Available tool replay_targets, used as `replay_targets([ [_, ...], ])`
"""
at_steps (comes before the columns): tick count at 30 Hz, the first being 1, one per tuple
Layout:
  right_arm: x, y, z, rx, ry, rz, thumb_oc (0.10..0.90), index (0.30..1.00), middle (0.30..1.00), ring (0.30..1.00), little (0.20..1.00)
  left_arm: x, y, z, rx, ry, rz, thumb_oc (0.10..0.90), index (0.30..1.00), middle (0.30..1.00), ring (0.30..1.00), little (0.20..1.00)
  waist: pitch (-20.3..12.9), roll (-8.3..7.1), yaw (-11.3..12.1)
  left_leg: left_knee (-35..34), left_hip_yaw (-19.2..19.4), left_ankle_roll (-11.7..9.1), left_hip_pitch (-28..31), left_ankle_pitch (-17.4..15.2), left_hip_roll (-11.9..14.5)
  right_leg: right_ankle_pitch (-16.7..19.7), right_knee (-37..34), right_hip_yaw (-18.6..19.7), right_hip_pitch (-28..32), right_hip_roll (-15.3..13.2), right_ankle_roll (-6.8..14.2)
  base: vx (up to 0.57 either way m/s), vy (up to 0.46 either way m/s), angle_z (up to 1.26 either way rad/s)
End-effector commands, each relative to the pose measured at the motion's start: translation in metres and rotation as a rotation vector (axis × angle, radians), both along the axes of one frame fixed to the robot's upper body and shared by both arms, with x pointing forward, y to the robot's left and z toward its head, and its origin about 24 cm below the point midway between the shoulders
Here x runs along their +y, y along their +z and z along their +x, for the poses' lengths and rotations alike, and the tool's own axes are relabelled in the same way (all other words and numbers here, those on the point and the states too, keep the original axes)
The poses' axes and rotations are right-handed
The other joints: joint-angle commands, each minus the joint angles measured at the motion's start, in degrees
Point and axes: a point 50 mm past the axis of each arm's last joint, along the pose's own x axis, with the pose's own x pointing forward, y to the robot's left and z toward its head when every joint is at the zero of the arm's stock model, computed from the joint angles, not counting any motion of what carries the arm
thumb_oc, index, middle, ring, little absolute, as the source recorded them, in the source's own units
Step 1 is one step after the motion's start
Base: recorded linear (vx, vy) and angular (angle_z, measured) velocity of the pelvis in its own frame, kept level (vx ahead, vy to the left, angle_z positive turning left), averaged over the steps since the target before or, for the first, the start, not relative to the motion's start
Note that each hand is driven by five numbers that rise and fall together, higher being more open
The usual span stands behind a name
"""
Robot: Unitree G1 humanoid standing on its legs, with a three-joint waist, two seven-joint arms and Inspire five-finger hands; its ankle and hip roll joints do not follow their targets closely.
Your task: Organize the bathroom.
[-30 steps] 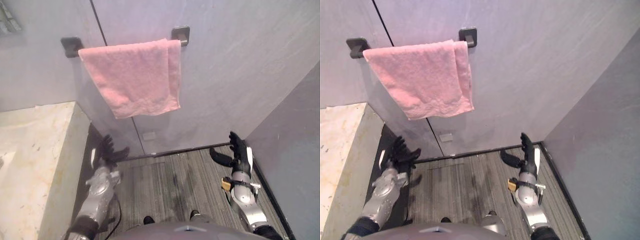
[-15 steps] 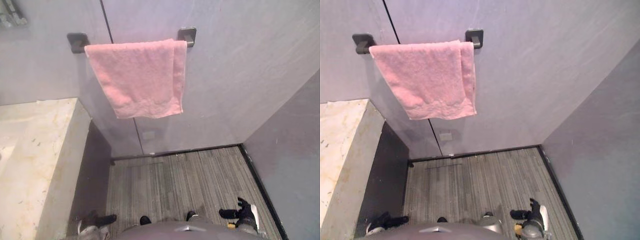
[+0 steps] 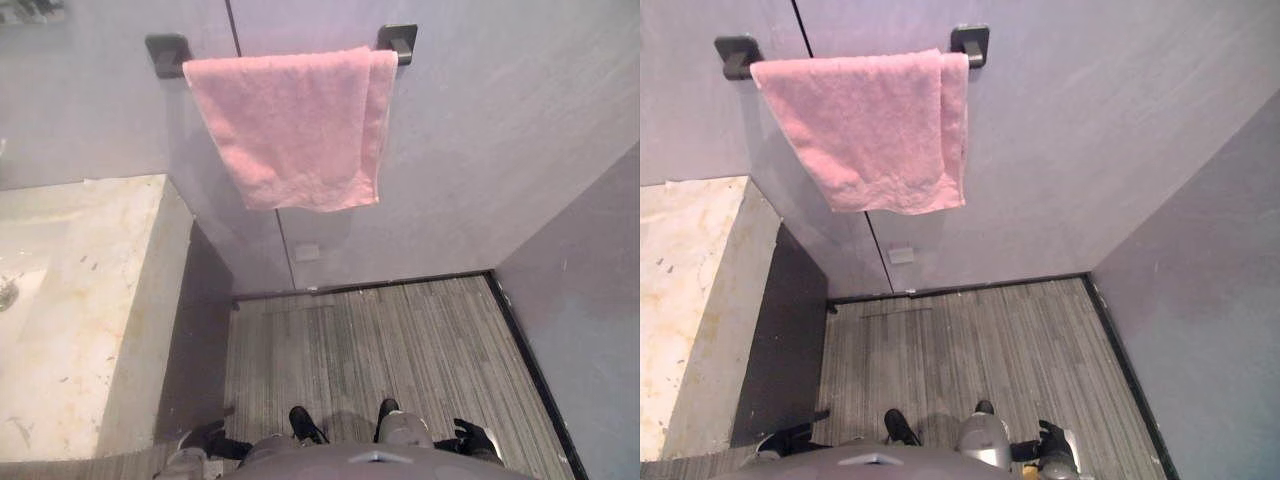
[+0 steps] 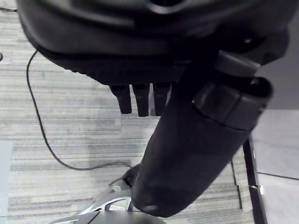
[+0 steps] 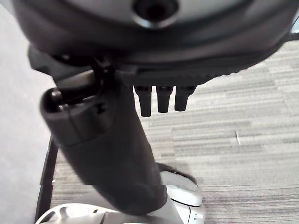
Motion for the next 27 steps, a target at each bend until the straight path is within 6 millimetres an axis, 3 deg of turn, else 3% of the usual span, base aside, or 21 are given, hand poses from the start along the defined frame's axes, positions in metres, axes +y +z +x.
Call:
replay_targets([
  [1, 0.005, 0.004, 0.021, -0.079, 0.022, 0.065, 0.800, 0.900, 0.900, 0.900, 0.900, -0.011, -0.002, 0.007, 0.014, -0.103, -0.042, 0.800, 0.900, 0.900, 0.900, 0.900, 0.34, 2.92, 0.58, 1.62, -2.37, -2.82, 0.80, -0.06, 0.04, -2.12, 5.50, 0.06, -3.72, 3.18, 0.75, -0.33, 0.046, 0.07],
  [2, 0.007, 0.003, 0.020, -0.067, 0.028, 0.086, 0.800, 0.900, 0.900, 0.900, 0.900, -0.011, -0.001, 0.009, 0.007, -0.083, -0.039, 0.800, 0.900, 0.900, 0.900, 0.900, -0.26, 3.31, 0.95, 1.23, -2.46, -3.24, -0.79, 1.22, 0.61, -4.99, 7.68, 1.97, -1.69, 5.31, 0.50, -0.33, 0.042, 0.14],
  [3, 0.007, 0.002, 0.019, -0.067, 0.026, 0.087, 0.800, 0.900, 0.900, 0.900, 0.900, -0.011, -0.001, 0.010, 0.007, -0.082, -0.040, 0.800, 0.900, 0.900, 0.900, 0.900, -0.35, 3.29, 0.98, 1.24, -2.42, -3.22, -1.03, 1.33, 0.62, -5.42, 8.00, 2.43, -1.40, 5.68, 0.50, -0.39, 0.010, 0.23],
  [4, 0.008, 0.002, 0.019, -0.057, 0.040, 0.104, 0.800, 0.900, 0.900, 0.900, 0.900, -0.008, -0.001, 0.011, 0.001, -0.052, -0.043, 0.800, 0.900, 0.900, 0.900, 0.900, -1.47, 2.63, 1.37, 1.54, -1.48, -3.03, -3.46, 1.83, 0.49, -7.86, 7.17, 5.81, 2.02, 8.67, 0.27, -0.24, -0.010, 0.15],
  [5, 0.008, 0.002, 0.020, -0.056, 0.042, 0.106, 0.800, 0.900, 0.900, 0.900, 0.900, -0.008, -0.001, 0.011, 0.001, -0.051, -0.044, 0.800, 0.900, 0.900, 0.900, 0.900, -1.88, 2.62, 1.62, 1.56, -1.11, -2.95, -4.52, 2.31, 0.66, -7.88, 6.69, 7.25, 2.97, 9.86, 0.04, -0.37, -0.060, 0.21],
  [6, 0.008, 0.002, 0.023, -0.051, 0.044, 0.123, 0.800, 0.900, 0.900, 0.900, 0.900, -0.008, -0.001, 0.008, 0.010, -0.029, -0.039, 0.800, 0.900, 0.900, 0.900, 0.900, -3.18, 1.42, 2.32, 2.00, -0.55, -1.99, -7.57, 2.70, -0.58, -10.15, 4.50, 11.64, 7.64, 12.41, -0.83, -0.22, -0.068, 0.16],
  [8, 0.009, 0.003, 0.028, -0.056, 0.053, 0.134, 0.800, 0.900, 0.900, 0.900, 0.900, -0.009, -0.002, 0.007, 0.014, -0.009, -0.035, 0.800, 0.900, 0.900, 0.900, 0.900, -3.91, 0.81, 3.15, 2.31, -0.68, -1.50, -10.14, 3.37, -1.72, -11.86, 0.62, 15.48, 10.93, 14.66, -2.19, -0.26, -0.098, 0.08],
  [10, 0.010, 0.004, 0.034, -0.069, 0.042, 0.154, 0.800, 0.900, 0.900, 0.900, 0.900, -0.009, -0.002, 0.007, 0.014, 0.017, -0.024, 0.800, 0.900, 0.900, 0.900, 0.900, -4.12, 0.56, 4.42, 2.95, -1.91, -2.19, -13.53, 4.96, -2.72, -11.82, -4.92, 20.57, 12.79, 18.60, -4.62, -0.29, -0.142, -0.12],
  [14, 0.005, 0.005, 0.037, -0.071, 0.020, 0.168, 0.800, 0.900, 0.900, 0.900, 0.900, -0.009, -0.003, 0.003, 0.014, 0.006, -0.012, 0.800, 0.900, 0.900, 0.900, 0.900, -1.65, 0.82, 5.31, 2.08, -1.29, -3.74, -18.37, 6.94, -3.19, -8.32, -7.61, 21.28, 11.89, 20.54, -6.61, -0.25, -0.114, 0.29],
  [18, 0.004, 0.006, 0.041, -0.067, -0.003, 0.155, 0.800, 0.900, 0.900, 0.900, 0.900, -0.007, -0.003, 0.000, 0.012, -0.005, -0.009, 0.800, 0.900, 0.900, 0.900, 0.900, -0.19, 0.75, 5.29, 4.55, -0.42, -3.25, -20.31, 5.98, -1.70, -7.12, -7.53, 19.12, 10.97, 20.06, -7.14, -0.29, -0.030, 0.57],
  [20, 0.004, 0.006, 0.041, -0.047, 0.002, 0.145, 0.800, 0.900, 0.900, 0.900, 0.900, -0.004, -0.002, -0.004, -0.003, 0.034, -0.003, 0.800, 0.900, 0.900, 0.900, 0.900, 0.62, -0.35, 4.49, 11.81, -2.20, -2.59, -18.24, 4.52, 1.34, -6.72, -7.01, 16.10, 9.90, 18.11, -7.83, -0.41, 0.027, 0.51],
  [21, 0.005, 0.005, 0.040, -0.026, 0.026, 0.146, 0.800, 0.900, 0.900, 0.900, 0.900, -0.001, -0.002, -0.006, -0.013, 0.062, -0.004, 0.800, 0.900, 0.900, 0.900, 0.900, 0.64, -1.72, 4.12, 17.16, -3.18, -2.05, -16.35, 2.18, 3.58, -5.41, -7.11, 13.85, 8.62, 15.85, -8.09, -0.40, 0.056, 0.42],
  [23, 0.005, 0.004, 0.037, -0.011, 0.034, 0.139, 0.800, 0.900, 0.900, 0.900, 0.900, 0.003, -0.001, -0.005, -0.028, 0.087, -0.003, 0.800, 0.900, 0.900, 0.900, 0.900, 0.63, -3.30, 3.71, 21.39, -4.37, -1.76, -13.75, -1.35, 5.73, -3.95, -7.54, 10.92, 7.52, 12.80, -7.82, -0.32, 0.075, 0.41],
  [25, 0.002, 0.003, 0.034, -0.003, 0.011, 0.135, 0.800, 0.900, 0.900, 0.900, 0.900, 0.006, 0.001, 0.000, -0.036, 0.088, -0.003, 0.800, 0.900, 0.900, 0.900, 0.900, 0.48, -4.33, 2.76, 25.09, -6.28, -2.59, -9.35, -4.55, 7.95, -3.22, -8.63, 7.33, 7.15, 10.23, -7.52, -0.31, 0.113, 0.82],
  [27, -0.001, 0.003, 0.031, 0.003, -0.016, 0.129, 0.800, 0.900, 0.900, 0.900, 0.900, 0.007, 0.001, 0.004, -0.036, 0.054, -0.004, 0.800, 0.900, 0.900, 0.900, 0.900, 0.04, -4.54, 2.19, 26.93, -7.49, -4.41, -6.00, -4.15, 11.17, -2.83, -9.30, 5.09, 6.85, 8.92, -7.65, -0.22, 0.109, 1.07],
])
